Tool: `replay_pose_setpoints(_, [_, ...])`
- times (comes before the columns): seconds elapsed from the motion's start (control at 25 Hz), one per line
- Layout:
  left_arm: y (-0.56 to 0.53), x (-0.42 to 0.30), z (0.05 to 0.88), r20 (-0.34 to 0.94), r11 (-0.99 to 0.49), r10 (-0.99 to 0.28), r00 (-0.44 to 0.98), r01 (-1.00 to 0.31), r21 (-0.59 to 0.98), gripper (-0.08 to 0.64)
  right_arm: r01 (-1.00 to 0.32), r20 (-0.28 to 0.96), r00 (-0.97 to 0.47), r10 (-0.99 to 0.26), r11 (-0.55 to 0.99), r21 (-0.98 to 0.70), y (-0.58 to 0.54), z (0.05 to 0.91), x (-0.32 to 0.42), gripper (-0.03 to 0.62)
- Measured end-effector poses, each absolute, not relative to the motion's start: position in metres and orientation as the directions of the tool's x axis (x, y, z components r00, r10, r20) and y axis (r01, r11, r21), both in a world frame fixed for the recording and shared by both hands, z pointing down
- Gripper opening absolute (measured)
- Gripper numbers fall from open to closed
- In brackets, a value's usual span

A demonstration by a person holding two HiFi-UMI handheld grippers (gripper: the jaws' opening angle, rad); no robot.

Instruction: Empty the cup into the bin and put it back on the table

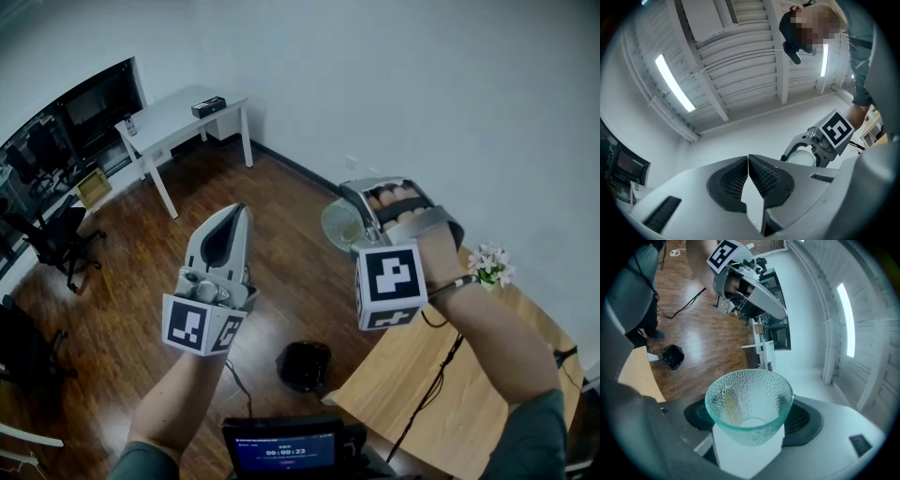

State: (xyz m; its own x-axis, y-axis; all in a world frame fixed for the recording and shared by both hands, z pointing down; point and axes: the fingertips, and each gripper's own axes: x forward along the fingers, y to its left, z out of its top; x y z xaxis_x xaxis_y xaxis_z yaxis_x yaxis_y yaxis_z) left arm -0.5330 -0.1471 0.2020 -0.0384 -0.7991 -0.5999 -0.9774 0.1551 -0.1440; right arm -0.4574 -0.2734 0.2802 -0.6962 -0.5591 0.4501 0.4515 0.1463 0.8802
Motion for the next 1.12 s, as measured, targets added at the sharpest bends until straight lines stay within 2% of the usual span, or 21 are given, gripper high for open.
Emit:
replay_pose_setpoints(0.16, [-0.145,-0.53,0.202,-0.599,0.152,-0.8,-0.034,-0.977,-0.147,0.0,0.443,0.454,-0.701,-0.55,0.163,0.881,-0.266,0.278,-0.458,0.397])
replay_pose_setpoints(1.12, [-0.146,-0.522,0.208,-0.599,0.154,-0.8,-0.034,-0.977,-0.151,0.0,0.522,0.41,-0.694,-0.592,-0.021,0.853,-0.271,0.276,-0.454,0.397])
